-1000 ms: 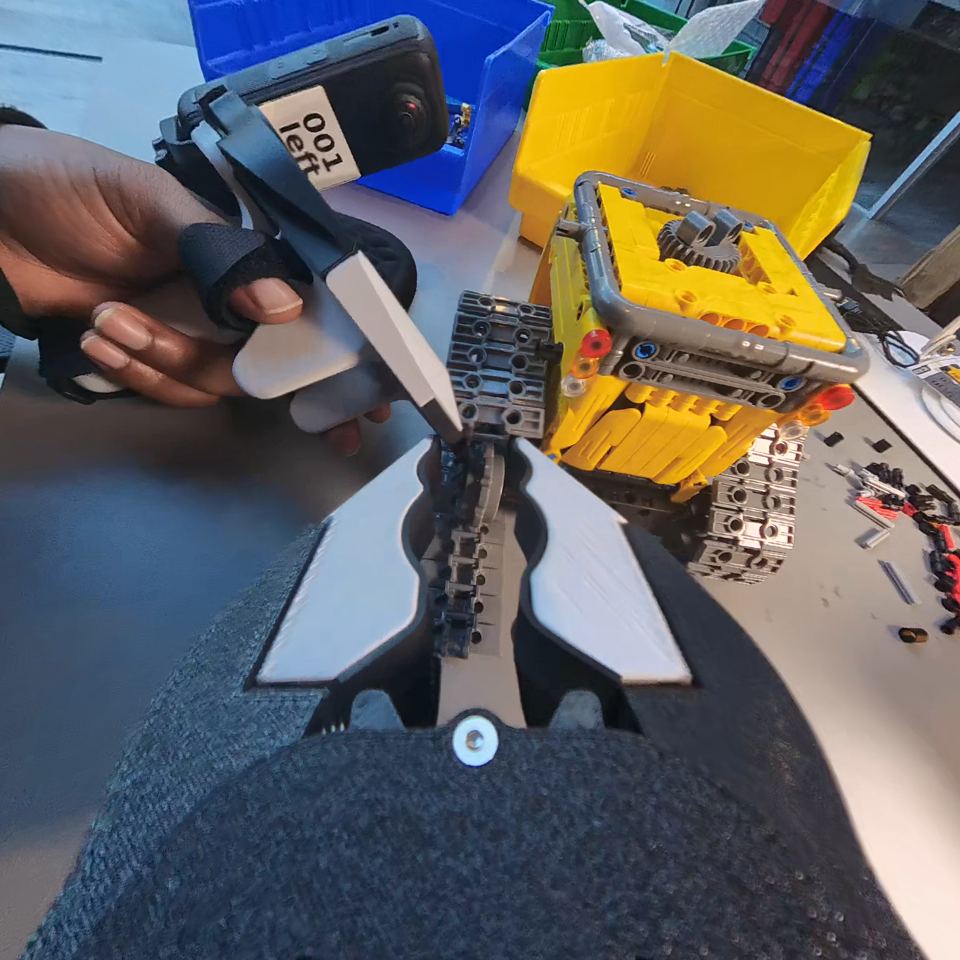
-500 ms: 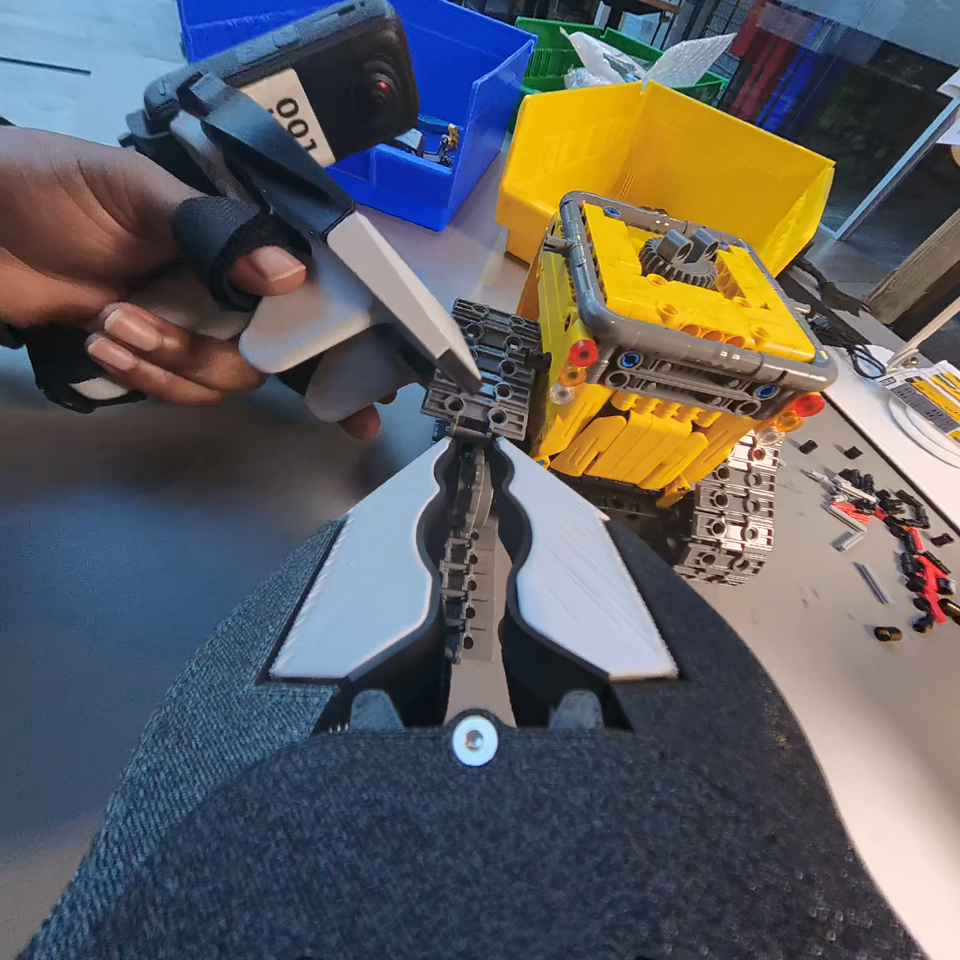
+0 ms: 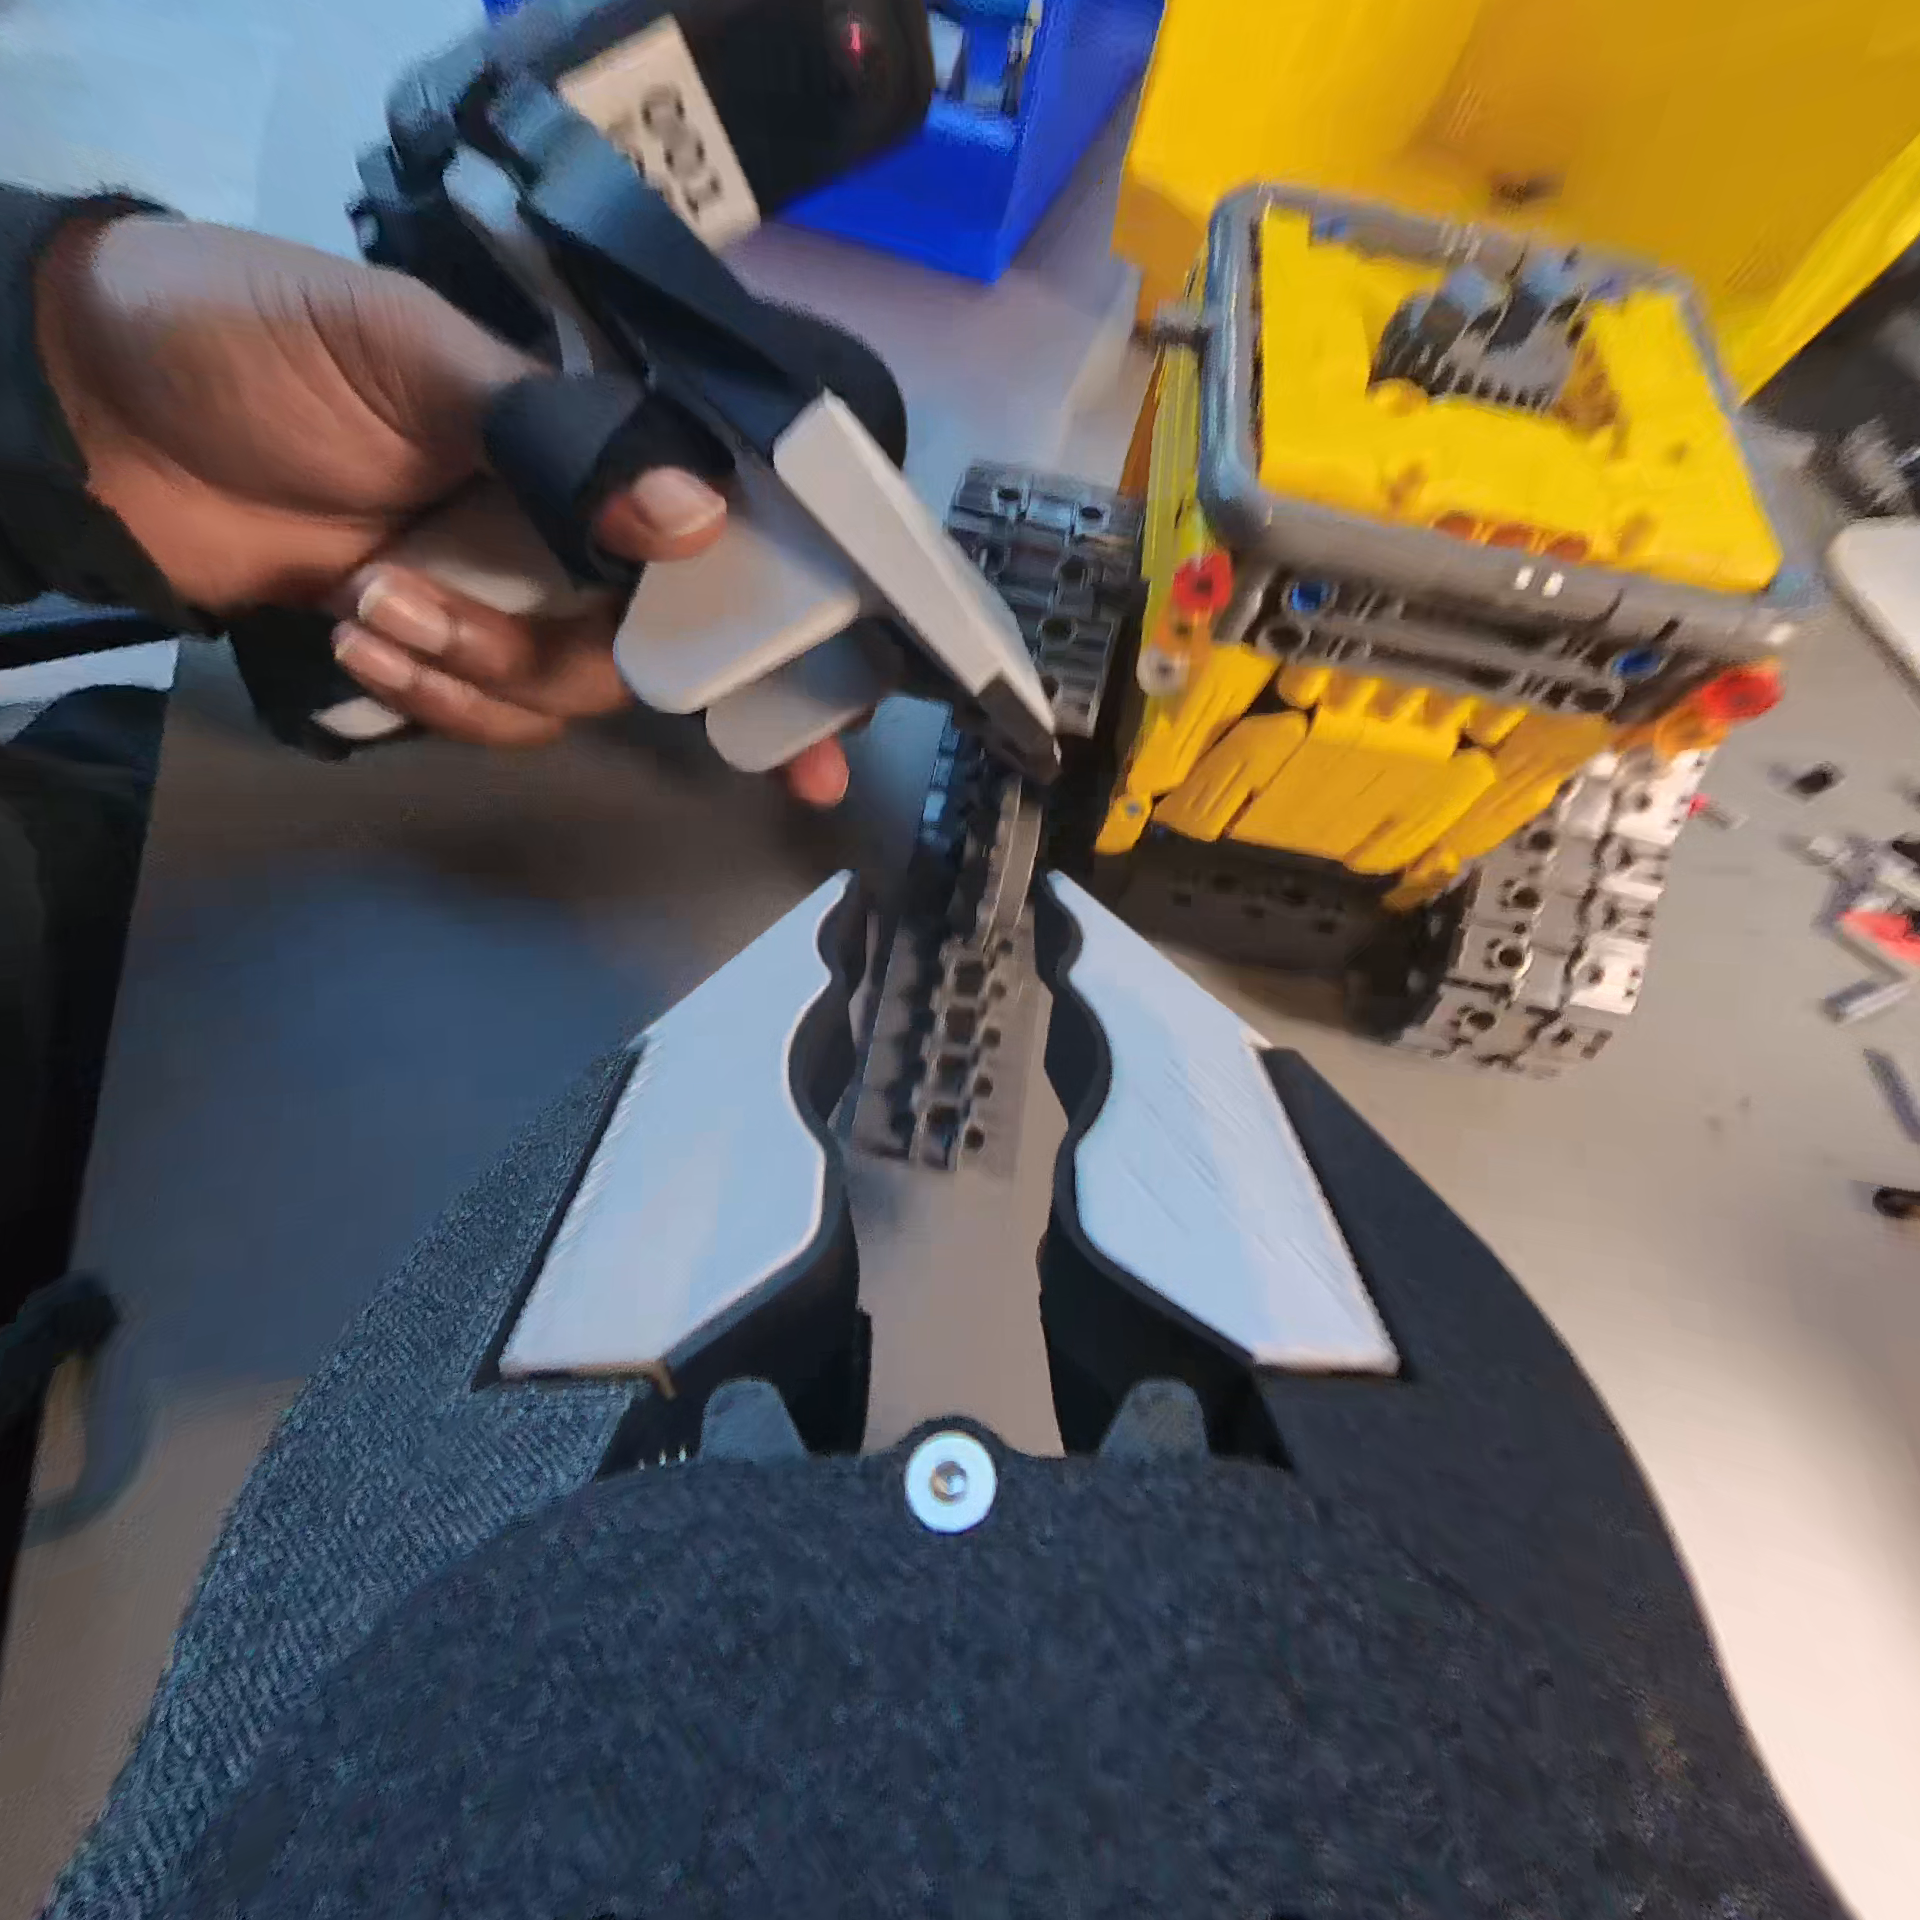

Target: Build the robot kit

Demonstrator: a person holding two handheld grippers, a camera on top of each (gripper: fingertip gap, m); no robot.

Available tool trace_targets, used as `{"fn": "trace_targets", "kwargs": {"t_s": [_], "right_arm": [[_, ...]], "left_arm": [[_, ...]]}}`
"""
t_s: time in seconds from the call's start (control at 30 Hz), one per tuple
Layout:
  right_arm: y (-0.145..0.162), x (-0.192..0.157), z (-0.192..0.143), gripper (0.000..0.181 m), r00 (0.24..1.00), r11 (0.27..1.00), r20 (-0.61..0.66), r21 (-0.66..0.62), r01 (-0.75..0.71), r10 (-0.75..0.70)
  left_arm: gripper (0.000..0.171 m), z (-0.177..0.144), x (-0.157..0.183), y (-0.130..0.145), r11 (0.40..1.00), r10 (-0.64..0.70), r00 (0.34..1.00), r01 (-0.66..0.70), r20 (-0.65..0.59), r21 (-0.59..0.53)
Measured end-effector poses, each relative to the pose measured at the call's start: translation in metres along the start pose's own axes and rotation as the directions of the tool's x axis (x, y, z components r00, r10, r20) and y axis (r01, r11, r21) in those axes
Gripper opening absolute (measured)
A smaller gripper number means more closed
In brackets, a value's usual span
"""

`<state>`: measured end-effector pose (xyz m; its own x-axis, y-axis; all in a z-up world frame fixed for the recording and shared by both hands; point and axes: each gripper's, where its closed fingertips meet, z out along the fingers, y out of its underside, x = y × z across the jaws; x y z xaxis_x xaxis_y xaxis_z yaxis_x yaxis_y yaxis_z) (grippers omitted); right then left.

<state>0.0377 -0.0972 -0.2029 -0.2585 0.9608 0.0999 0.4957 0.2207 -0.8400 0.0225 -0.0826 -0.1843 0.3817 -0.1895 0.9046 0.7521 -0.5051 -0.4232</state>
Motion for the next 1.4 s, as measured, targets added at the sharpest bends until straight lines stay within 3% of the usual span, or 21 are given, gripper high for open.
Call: {"fn": "trace_targets", "kwargs": {"t_s": [0.1,0.17,0.43,0.77,0.97,1.3,1.4], "right_arm": [[0.04,0.0,-0.004,0.05,0.998,0.973,0.033,-0.226,-0.049,0.058],[0.058,0.0,-0.005,0.057,0.998,0.949,0.015,-0.309,-0.061,0.069],[0.058,-0.003,-0.005,0.042,0.993,0.937,0.011,-0.333,-0.105,0.115],[0.058,0.001,-0.004,0.047,0.991,0.933,0.012,-0.339,-0.12,0.132],[0.056,0.002,-0.001,0.047,0.992,0.935,0.002,-0.335,-0.116,0.124],[0.057,-0.003,-0.003,0.054,0.988,0.917,0.015,-0.376,-0.134,0.151],[0.057,0.001,-0.001,0.047,0.99,0.92,-0.008,-0.37,-0.132,0.138]], "left_arm": [[0.008,0.0,-0.002,0.002,0.999,0.046,0.999,-0.045,0.024,-0.018],[0.009,0.001,-0.004,0.003,0.996,0.081,0.996,-0.08,0.044,-0.03],[0.012,0.002,-0.006,0.006,0.988,0.152,0.985,-0.148,0.082,-0.053],[0.025,-0.009,-0.005,0.003,0.99,0.14,0.987,-0.14,0.08,-0.01],[0.009,-0.015,-0.007,-0.002,0.987,0.156,0.983,-0.159,0.097,0.029],[0.008,-0.009,-0.004,0.004,0.982,0.186,0.977,-0.186,0.1,-0.006],[0.008,-0.007,-0.005,0.007,0.978,0.207,0.972,-0.206,0.107,-0.023]]}}
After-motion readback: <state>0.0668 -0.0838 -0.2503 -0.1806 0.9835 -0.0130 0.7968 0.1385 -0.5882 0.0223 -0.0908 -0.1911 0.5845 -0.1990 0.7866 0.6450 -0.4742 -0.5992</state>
